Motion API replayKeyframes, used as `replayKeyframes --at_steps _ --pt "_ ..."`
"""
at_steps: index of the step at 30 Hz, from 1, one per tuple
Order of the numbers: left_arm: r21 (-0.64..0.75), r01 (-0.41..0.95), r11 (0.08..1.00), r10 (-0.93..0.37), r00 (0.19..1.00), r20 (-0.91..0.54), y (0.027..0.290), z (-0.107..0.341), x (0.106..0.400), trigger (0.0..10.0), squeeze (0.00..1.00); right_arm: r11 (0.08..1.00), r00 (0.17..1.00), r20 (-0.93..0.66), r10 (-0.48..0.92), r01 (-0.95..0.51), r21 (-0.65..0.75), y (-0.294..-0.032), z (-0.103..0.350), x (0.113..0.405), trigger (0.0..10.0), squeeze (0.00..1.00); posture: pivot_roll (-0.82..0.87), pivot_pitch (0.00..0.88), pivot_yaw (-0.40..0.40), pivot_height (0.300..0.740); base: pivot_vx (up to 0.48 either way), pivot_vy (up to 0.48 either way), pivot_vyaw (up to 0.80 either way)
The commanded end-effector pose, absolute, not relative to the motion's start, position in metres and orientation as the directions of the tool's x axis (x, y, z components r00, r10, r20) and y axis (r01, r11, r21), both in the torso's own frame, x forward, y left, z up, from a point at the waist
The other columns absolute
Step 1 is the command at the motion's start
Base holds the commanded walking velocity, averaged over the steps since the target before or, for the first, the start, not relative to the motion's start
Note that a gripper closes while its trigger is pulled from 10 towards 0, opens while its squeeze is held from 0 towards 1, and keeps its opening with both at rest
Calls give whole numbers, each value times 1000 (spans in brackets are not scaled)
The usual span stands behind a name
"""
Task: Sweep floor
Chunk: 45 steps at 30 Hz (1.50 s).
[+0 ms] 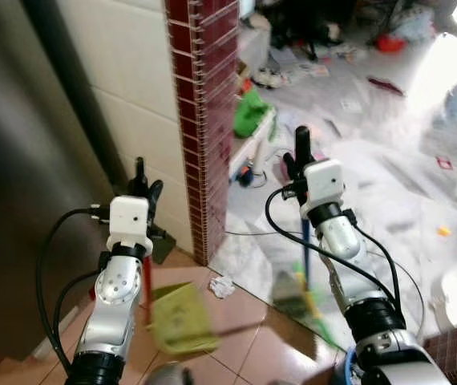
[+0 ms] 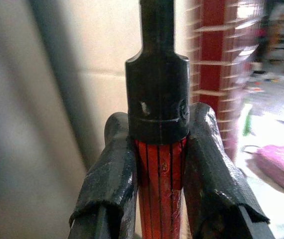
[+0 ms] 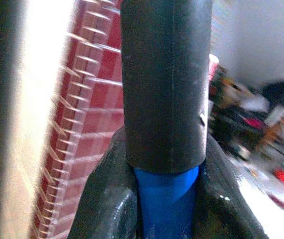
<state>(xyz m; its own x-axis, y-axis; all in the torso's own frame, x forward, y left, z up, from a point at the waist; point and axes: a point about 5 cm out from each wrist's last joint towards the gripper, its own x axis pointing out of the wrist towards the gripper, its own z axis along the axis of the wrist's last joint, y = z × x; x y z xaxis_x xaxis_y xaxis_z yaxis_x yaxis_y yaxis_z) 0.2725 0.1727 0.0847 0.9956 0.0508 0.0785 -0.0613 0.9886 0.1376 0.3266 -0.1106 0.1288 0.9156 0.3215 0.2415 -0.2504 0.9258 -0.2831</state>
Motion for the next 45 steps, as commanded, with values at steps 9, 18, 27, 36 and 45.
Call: replayKeyframes --at_steps 9,18,27,36,45 --pt "207 -103 973 76 988 132 175 97 276 10000 0 938 906 291 309 -238 -253 -113 138 328 10000 0 -18 14 -25 740 0 0 0" --pt "201 -144 969 114 981 156 176 96 279 10000 0 938 906 283 315 -252 -239 -112 136 328 10000 0 -15 18 -30 740 0 0 0" --pt "218 -158 963 114 973 201 164 92 293 10000 0 954 923 256 287 -252 -161 -113 134 330 10000 0 -55 69 -66 740 0 0 0" --pt "190 -114 975 71 973 220 144 91 302 10000 0 970 929 284 238 -210 -126 -108 143 335 10000 0 -57 80 -69 740 0 0 331" --pt "193 -113 975 69 973 222 146 89 297 10000 0 975 904 369 219 -184 -127 -102 169 348 10000 0 -46 96 -72 740 0 0 89"
